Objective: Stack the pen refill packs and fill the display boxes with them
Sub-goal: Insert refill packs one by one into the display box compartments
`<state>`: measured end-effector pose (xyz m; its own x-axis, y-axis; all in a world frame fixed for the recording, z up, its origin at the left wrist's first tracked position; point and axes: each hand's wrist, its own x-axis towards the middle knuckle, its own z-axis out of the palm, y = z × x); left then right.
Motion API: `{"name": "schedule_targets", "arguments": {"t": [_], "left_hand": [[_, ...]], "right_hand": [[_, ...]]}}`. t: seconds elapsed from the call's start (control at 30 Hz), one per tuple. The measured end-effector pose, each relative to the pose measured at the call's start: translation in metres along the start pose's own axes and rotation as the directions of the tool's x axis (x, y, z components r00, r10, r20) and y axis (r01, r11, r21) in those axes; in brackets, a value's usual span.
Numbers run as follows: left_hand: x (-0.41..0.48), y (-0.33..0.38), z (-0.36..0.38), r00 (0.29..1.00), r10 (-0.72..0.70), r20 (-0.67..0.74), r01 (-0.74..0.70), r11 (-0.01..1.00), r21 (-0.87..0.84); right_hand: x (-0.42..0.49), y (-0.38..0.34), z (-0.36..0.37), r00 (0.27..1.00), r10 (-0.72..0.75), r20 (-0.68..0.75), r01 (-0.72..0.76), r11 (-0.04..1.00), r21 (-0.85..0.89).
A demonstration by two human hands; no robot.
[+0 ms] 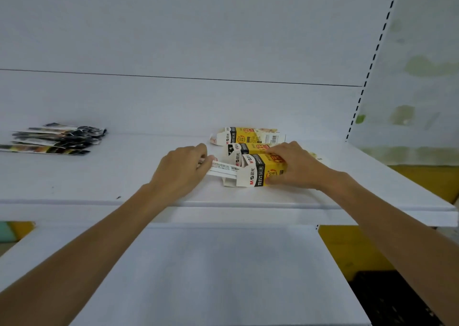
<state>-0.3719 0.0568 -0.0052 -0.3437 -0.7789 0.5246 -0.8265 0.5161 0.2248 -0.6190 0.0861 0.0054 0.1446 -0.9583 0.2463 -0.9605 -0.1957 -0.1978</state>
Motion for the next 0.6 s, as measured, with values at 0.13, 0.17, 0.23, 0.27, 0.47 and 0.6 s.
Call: {"name": "schedule_targets", "arguments": {"t": [0.13, 0.17, 0.23, 0.27, 0.47, 0.6], "left_hand": [[0.001, 0.001, -0.002, 0.997, -0.079, -0.027, 0.078, 0.996, -0.053], [-0.001, -0.001, -0.002, 0.996, -0.084, -0.03, 0.082, 0.995, -0.06], [-0.006, -0.003, -0.001, 0.995, -0.094, -0.018, 0.093, 0.994, -0.052], [-0.008, -0.005, 0.0, 0.995, -0.103, -0.01, 0.102, 0.994, -0.042], [-0.016, -0.012, 0.001, 0.993, -0.113, -0.031, 0.11, 0.99, -0.087], [-0.01, -0.004, 0.006, 0.993, -0.082, 0.084, 0.093, 0.987, -0.133]], "right_hand": [[0.002, 0.003, 0.004, 0.999, -0.027, -0.033, 0.024, 0.998, -0.065], [0.002, 0.005, 0.005, 0.999, -0.03, -0.04, 0.027, 0.997, -0.071], [0.003, 0.007, 0.006, 0.999, -0.029, -0.036, 0.026, 0.998, -0.065], [0.004, 0.008, 0.006, 0.999, -0.024, -0.026, 0.023, 0.998, -0.057], [0.01, 0.012, 0.008, 1.0, -0.026, -0.004, 0.026, 0.997, -0.072], [0.01, 0.011, 0.008, 0.999, -0.051, -0.007, 0.05, 0.996, -0.072]]}}
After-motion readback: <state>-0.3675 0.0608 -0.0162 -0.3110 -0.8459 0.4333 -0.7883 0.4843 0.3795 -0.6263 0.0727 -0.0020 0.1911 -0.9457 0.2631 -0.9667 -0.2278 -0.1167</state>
